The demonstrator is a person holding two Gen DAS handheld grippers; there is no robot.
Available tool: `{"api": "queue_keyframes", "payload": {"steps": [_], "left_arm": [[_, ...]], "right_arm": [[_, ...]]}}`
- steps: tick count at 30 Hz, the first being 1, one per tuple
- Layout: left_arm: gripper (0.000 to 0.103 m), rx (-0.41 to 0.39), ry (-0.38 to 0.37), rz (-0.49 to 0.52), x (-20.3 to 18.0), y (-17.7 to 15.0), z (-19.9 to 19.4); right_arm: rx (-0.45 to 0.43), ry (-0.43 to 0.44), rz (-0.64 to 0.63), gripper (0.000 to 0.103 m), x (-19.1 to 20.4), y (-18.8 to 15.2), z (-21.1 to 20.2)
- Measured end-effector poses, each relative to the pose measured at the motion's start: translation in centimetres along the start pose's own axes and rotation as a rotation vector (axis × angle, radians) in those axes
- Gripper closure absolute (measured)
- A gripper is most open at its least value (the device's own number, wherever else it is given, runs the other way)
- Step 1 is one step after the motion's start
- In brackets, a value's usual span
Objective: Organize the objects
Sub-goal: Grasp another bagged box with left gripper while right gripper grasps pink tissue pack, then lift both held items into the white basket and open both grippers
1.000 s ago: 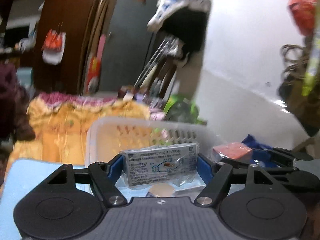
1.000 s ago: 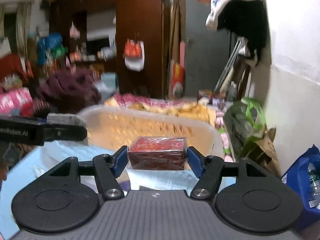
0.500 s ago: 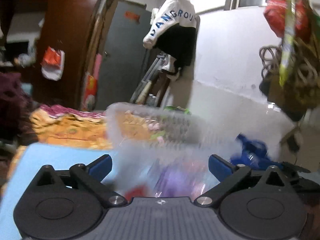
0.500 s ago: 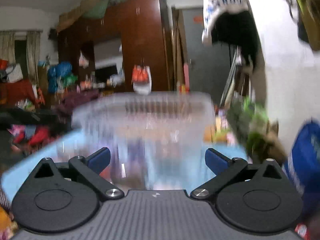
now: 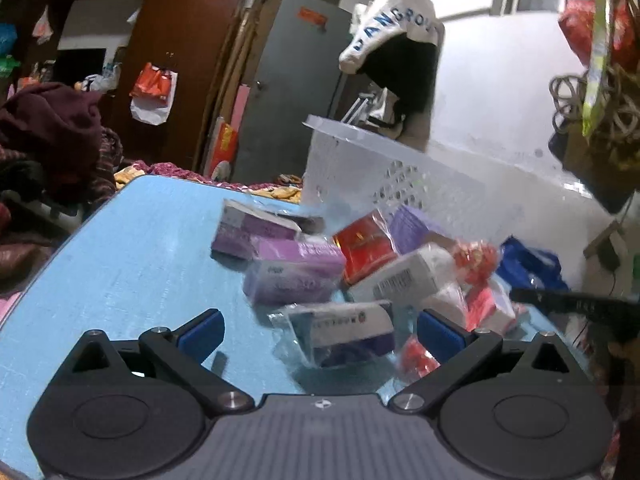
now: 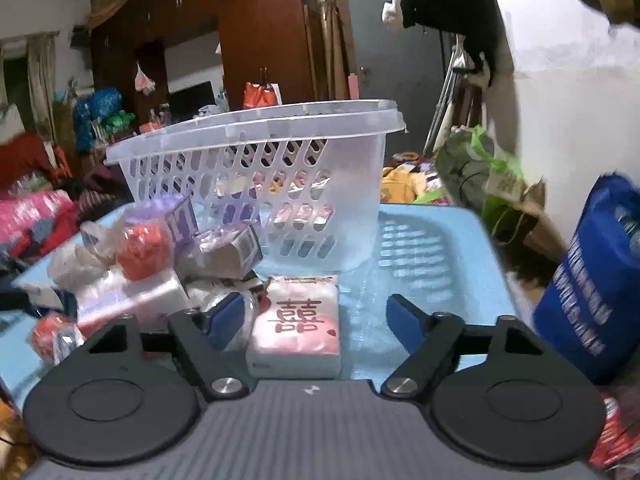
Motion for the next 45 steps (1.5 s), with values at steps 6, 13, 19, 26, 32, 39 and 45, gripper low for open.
{"api": "queue_keyframes", "payload": {"steps": [6,13,19,26,32,39,45], "left_arm": [[0.000,0.019,0.041,0.054,-1.2,-0.9,1.3],[0.001,0.022,0.111,0.115,-1.1,-1.4,1.7],[0.037,-0.036,0.097,0.107,-0.8,-1.3,0.7],[0.045,-0.133,0.067,0.101,-0.4,-0.2,-1.1],[0.046,-0.171,0.048,0.112,-0.7,0.2,-1.6],[0.054,-0.254,0.014,0.125,-1.6,0.9,-2.6],[0.058,-0.301,-0.015,0.113,-2.5,2.9,-3.3]], "right_arm": [[0.041,0.033,0.047,0.032,-0.2,-1.0,0.4],[0.098,0.022,-0.024,0.042,0.5,-1.5,1.7],[0.038,0.016,-0.021,0.048,0.5,-1.1,0.7],[-0.068,0.010,0.012,0.048,-0.1,-0.2,-0.7],[-0.100,0.011,0.020,0.048,-0.2,0.1,-1.0],[-0.142,0.022,0.063,0.048,-0.8,0.3,-1.5],[-0.222,-0.006,0.024,0.048,0.0,1.5,-3.3]]}}
Point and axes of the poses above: each gripper's, at about its wrist camera, not at the fingertips, and z roughly the way its jaws point, x to its left, y to its top, the point moved 9 cm from there along z, roughly the way its jaws point, and after that the axes turned 11 degrees about -x, right-handed, at the moved point
